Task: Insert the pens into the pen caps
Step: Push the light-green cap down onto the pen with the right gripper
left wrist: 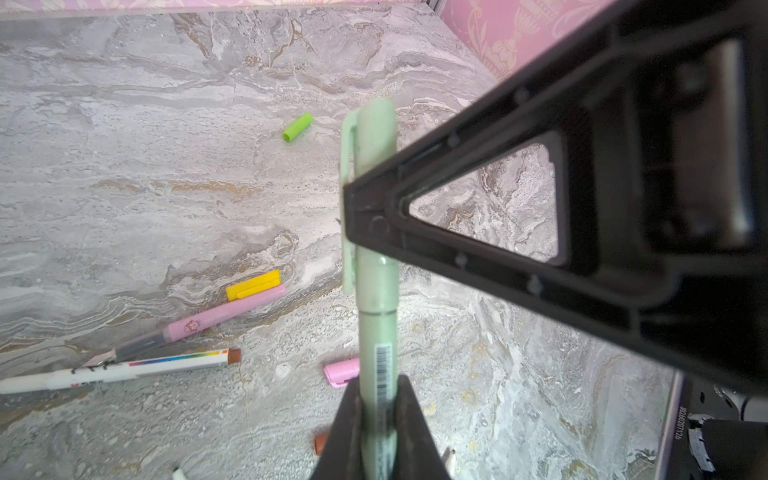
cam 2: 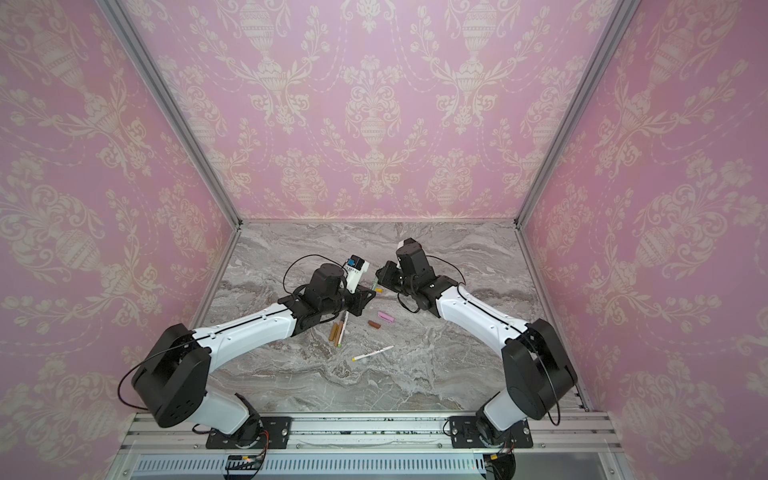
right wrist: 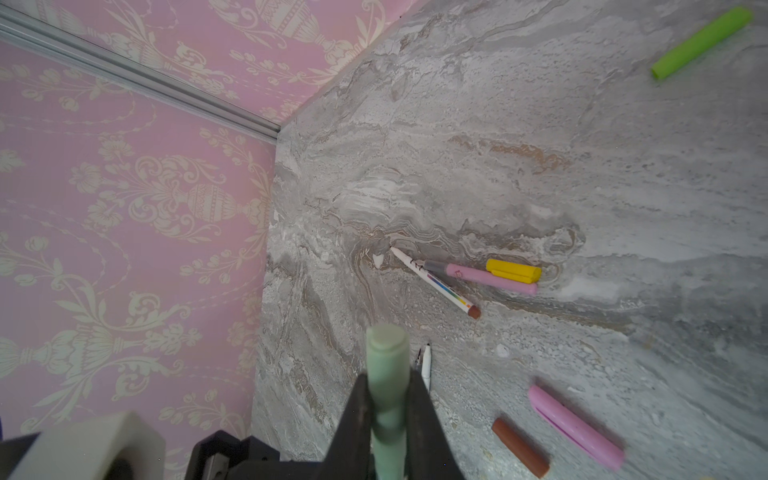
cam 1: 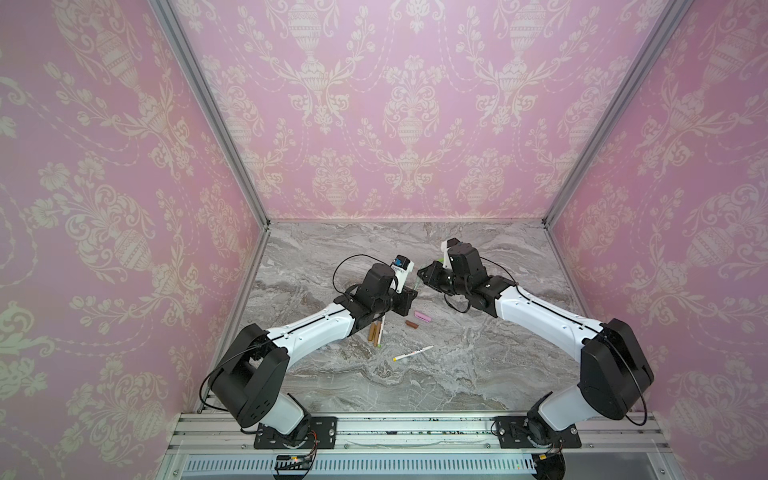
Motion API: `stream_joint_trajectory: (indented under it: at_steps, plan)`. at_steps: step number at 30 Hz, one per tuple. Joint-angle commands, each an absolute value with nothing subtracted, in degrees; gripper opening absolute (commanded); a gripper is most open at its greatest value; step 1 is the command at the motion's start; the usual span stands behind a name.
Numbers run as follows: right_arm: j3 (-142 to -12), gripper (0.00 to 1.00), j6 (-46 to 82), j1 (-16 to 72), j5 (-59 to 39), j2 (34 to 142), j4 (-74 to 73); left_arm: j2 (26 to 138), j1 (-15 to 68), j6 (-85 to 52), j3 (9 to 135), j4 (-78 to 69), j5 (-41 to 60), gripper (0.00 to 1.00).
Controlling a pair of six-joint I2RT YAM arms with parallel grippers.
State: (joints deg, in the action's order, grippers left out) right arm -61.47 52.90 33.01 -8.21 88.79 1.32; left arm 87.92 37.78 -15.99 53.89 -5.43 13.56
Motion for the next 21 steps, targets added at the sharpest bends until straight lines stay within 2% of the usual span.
stream_joint_trajectory:
  at_steps: [1, 12, 14, 17, 21]
  plan:
    - [-56.9, 0.0, 55.3, 39.6, -24.1, 92.4, 12.9, 87.2, 37.5, -12.3, 64.3, -29.1, 11.8, 0.0]
    - [-66.8, 0.01, 50.0, 34.8, -21.0, 90.6, 17.3, 84.8, 37.5, -13.3, 58.5, -27.1, 10.7, 0.0]
    - [-70.8, 0.18, 49.1, 33.8, -19.7, 89.9, 17.0, 84.1, 37.5, -15.7, 55.5, -26.7, 11.2, 0.0]
    - [-73.9, 0.31, 47.6, 33.1, -17.4, 89.5, 17.9, 83.0, 37.7, -18.9, 51.6, -26.3, 11.9, 0.0]
    - [-76.5, 0.36, 45.9, 32.5, -16.3, 90.3, 19.0, 80.9, 37.9, -21.2, 48.7, -23.4, 11.9, 0.0]
